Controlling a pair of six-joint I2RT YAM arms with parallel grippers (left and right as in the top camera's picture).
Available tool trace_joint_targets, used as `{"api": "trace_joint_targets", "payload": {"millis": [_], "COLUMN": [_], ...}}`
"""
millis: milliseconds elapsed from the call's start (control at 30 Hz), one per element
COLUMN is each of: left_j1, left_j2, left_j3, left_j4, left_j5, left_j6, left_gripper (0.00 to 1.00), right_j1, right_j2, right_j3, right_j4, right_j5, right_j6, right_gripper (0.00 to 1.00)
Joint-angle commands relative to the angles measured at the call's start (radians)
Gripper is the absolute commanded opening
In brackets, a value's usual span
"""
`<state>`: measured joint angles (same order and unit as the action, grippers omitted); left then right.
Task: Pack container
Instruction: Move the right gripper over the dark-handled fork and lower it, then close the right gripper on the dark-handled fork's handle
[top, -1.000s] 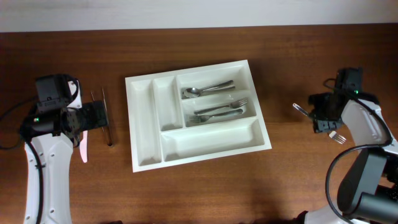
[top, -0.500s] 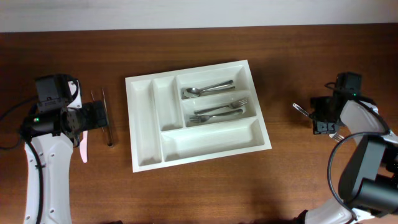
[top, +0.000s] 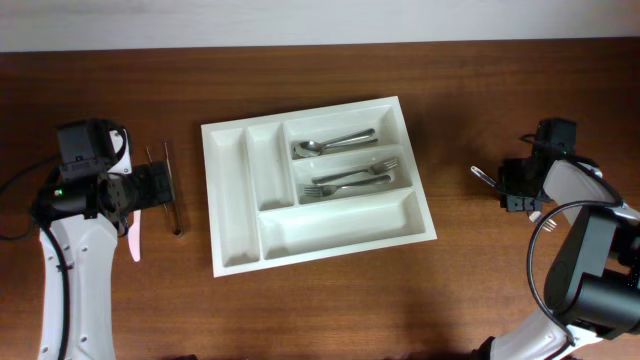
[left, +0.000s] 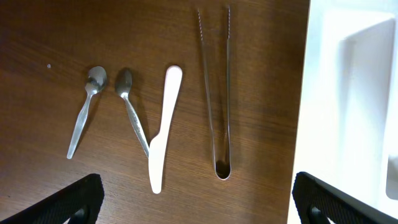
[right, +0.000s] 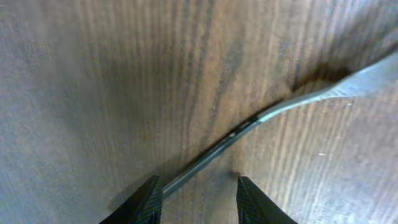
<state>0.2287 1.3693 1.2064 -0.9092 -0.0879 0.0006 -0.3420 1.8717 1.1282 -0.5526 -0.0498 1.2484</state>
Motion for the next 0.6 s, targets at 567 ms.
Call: {"api": "trace_joint_targets", "payload": {"millis": [567], "left_j1": [0.005], "left_j2": [0.003], "left_j3": [0.019], "left_j4": [0.000], "left_j5": [-0.014], "left_j6": [0.015], "left_gripper": [0.99], "right_j1": [-0.014], "right_j2": [0.055], "right_j3": [-0.003], "right_j4": [-0.061], "right_j5": [0.037], "right_j6": [-0.109], "right_gripper": [0.04]}}
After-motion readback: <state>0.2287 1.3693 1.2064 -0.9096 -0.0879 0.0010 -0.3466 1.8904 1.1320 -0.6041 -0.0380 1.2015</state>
